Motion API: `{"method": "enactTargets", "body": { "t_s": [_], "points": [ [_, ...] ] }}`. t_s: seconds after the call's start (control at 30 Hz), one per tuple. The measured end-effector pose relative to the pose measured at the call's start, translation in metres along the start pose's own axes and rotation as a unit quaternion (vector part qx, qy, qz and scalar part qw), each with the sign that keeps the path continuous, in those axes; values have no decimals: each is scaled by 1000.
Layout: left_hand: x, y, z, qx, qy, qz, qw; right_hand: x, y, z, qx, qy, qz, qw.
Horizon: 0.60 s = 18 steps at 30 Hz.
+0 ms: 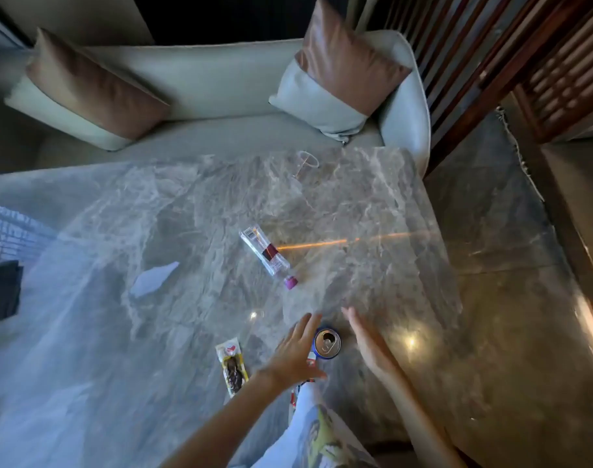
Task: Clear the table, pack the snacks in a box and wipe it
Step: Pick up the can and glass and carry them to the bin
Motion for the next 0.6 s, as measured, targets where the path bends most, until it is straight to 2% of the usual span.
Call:
{"method": "enactTargets", "body": {
  "t_s": [0.07,0.17,0.2,0.27,0.37,0.47,0.6],
  "points": [
    [5,2,7,-4,-12,5,1000,-4,17,9,96,-24,87,991],
    [12,1,6,-22,16,-4,1000,0,21,13,135,-52,120,982],
    [14,1,2,-43,34,-5,999,6,16,6,98,-49,117,987],
    [19,3,-13,-71,69,-3,995,34,-5,-14,-45,-38,52,997],
    [31,4,-42,-102,128,-2,987,102,-81,-38,-211,-4,-79,974],
    [46,9,-88,-134,203,4,970,183,-167,-46,-295,54,-150,942],
    [78,8,-161,-157,289,-12,944,273,-247,-44,-359,104,-183,909]
  ]
}}
Point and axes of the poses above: each hand's wrist, its own x-axis towards the middle knuckle, its own z-axis out of the palm, y = z × x, the point moved 8 cm from there along x, towards the middle knuckle, and after that the axes turned 7 degrees about -z, right-handed, at the moved point
